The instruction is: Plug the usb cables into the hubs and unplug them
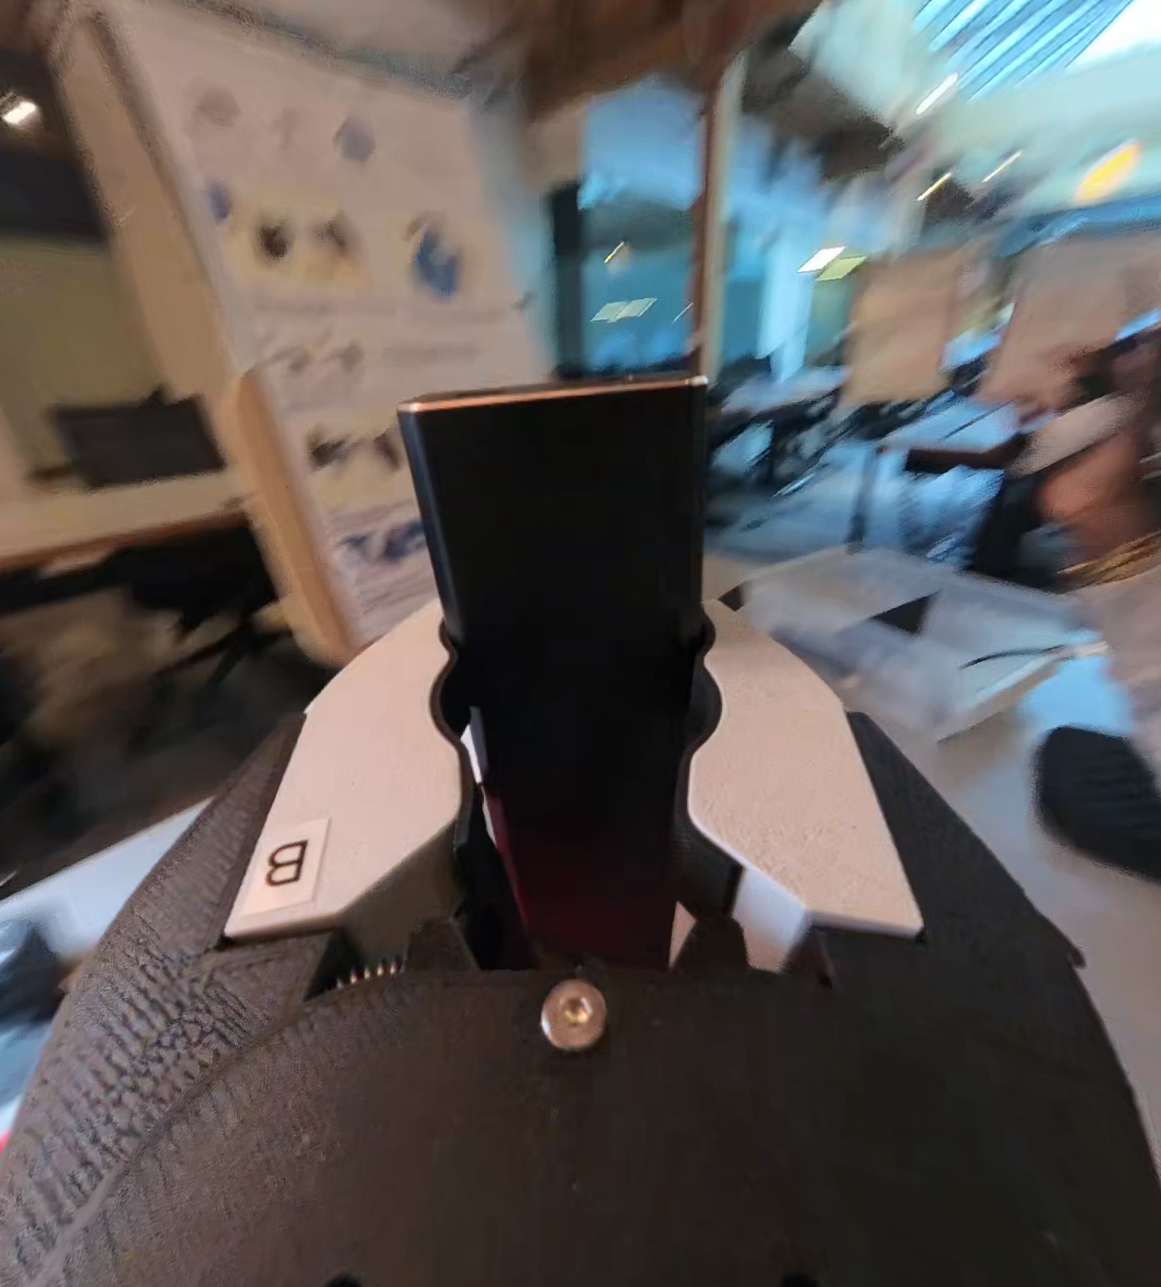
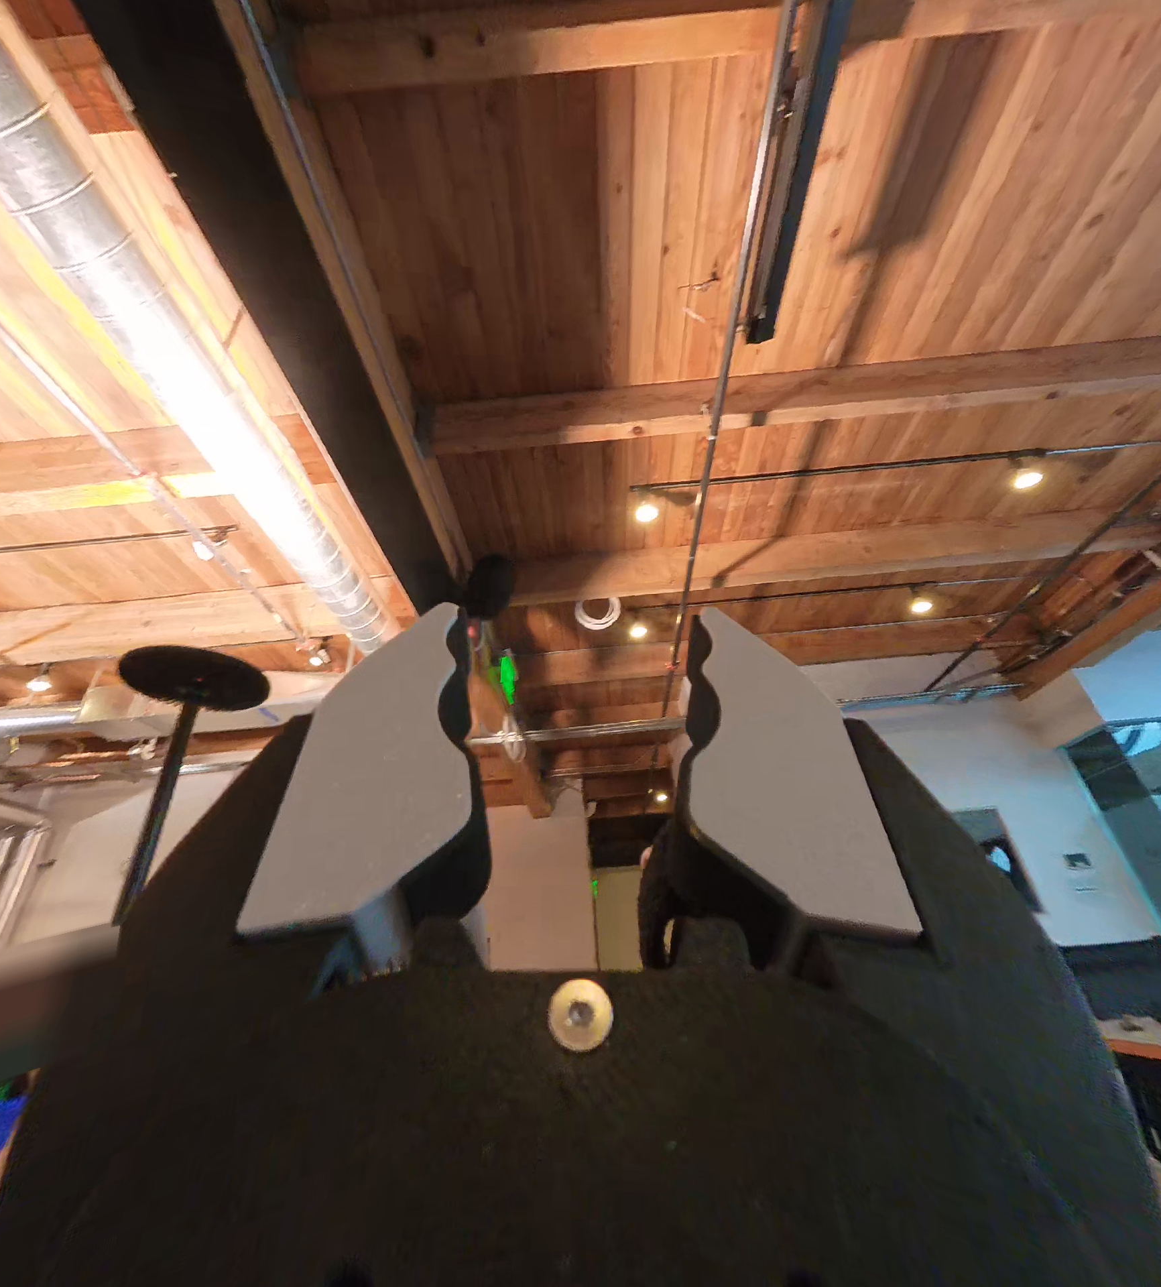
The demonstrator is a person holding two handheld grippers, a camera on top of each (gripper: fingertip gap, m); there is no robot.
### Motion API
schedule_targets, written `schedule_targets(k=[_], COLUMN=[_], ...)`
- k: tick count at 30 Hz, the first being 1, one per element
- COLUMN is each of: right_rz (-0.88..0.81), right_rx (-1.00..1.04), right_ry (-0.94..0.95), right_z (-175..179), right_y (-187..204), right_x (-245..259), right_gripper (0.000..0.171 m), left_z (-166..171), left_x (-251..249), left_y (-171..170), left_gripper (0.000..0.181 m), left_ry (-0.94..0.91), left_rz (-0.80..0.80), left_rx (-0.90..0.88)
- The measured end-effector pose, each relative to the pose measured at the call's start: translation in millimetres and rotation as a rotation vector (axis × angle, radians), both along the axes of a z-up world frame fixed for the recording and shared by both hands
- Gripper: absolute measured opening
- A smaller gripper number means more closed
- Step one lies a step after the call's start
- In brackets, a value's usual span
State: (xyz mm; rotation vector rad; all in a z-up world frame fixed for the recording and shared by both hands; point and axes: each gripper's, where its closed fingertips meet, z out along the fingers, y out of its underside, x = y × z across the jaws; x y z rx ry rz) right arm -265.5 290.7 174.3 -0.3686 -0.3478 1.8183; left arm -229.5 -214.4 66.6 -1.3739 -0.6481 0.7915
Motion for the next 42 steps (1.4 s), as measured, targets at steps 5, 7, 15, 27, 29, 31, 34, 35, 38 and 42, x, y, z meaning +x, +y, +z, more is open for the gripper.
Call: schedule_targets(k=[5,7,15,27,29,31,34,35,38,42], right_rz=[-0.008,0.006,0.72,0.61,0.585,0.546,0.529,0.515,0.505,0.544], right_rx=[0.116,0.267,1.317,1.641,1.663,1.69,1.693,1.697,1.707,1.724], right_ry=[-0.039,-0.08,-0.117,-0.019,-0.037,-0.026,-0.022,-0.019,-0.027,-0.034], right_z=[3.9,0.5,-117.6,-202.2,-204.4,-206.5,-201.4,-199.9,-196.9,-197.1], right_y=[-39.2,-71.1,-257.2,-335.6,-335.9,-334.2,-331.4,-330.5,-327.8,-321.5], right_x=[2.2,1.5,83.8,100.5,96.8,94.8,96.8,97.1,97.9,98.9], right_gripper=[0.037,0.01,0.02,0.009,0.009,0.008,0.009,0.009,0.009,0.009], left_z=[24.3,20.1,-58.1,-95.3,-96.9,-98.5,-93.0,-91.4,-87.6,-88.4], left_x=[40.7,51.5,50.5,52.5,48.7,46.1,47.3,47.5,47.9,49.8], left_y=[81.1,105.7,168.8,193.9,192.6,193.0,193.4,193.2,193.3,197.0], left_gripper=[0.062,0.063,0.061,0.064,0.064,0.064,0.065,0.064,0.061,0.06], left_ry=[0.081,0.056,-0.185,-0.379,-0.382,-0.352,-0.257,-0.226,-0.167,-0.154], left_rz=[-0.435,-0.571,-0.84,-0.93,-0.899,-0.843,-0.768,-0.739,-0.689,-0.682], left_rx=[0.281,0.371,0.584,0.565,0.553,0.493,0.387,0.353,0.307,0.26])
